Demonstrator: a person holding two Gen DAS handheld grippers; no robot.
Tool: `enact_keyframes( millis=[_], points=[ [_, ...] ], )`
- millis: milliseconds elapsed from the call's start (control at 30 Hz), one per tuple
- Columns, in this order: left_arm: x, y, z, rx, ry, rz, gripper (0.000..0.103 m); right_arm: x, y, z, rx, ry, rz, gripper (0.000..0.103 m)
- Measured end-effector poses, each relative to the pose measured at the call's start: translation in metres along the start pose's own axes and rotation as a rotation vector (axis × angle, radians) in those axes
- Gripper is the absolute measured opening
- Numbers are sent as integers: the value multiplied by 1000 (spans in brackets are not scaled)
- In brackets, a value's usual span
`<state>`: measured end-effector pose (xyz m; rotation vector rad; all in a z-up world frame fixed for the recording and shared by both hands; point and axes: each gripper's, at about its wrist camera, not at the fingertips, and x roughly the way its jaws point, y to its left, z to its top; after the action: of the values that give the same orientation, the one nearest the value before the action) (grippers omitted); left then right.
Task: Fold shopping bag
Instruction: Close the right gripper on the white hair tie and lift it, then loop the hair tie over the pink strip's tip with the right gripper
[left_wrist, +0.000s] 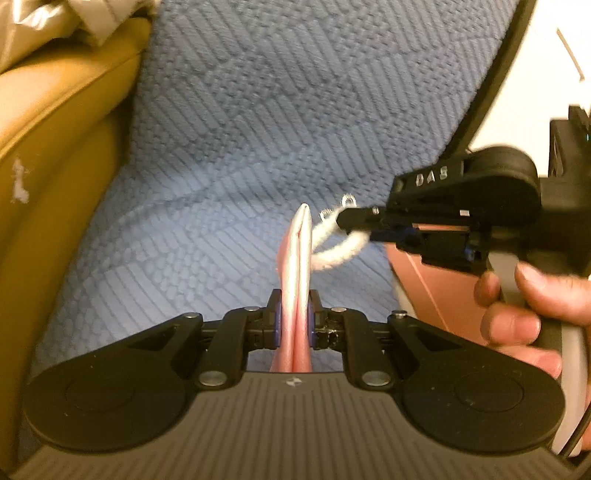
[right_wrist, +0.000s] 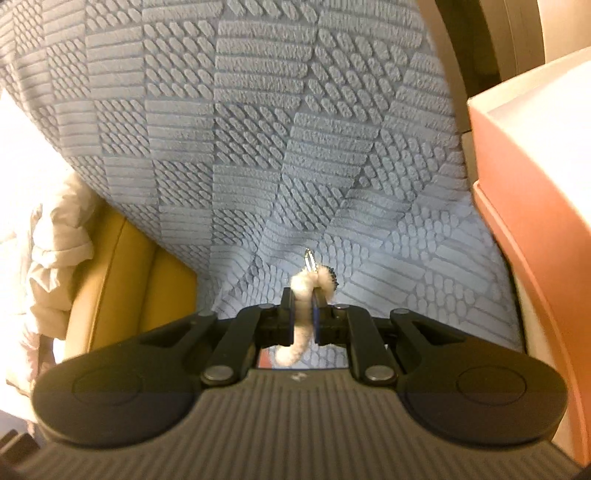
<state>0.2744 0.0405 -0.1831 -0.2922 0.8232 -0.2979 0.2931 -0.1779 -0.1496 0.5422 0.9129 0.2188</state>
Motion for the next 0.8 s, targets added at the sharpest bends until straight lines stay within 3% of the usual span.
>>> enact_keyframes(
  millis=[367,600,800],
  points=[
    [-7,-22,-6,77,-5,-58,15,-55,19,23,-62,-74,-11,12],
    [-11,-18,-2,60,-35,-62,15,-75,52,29,-101,-89,65,12],
    [-23,-14,1,45,-99,-36,15,-75,69,20,-102,-48,126,12]
  ],
)
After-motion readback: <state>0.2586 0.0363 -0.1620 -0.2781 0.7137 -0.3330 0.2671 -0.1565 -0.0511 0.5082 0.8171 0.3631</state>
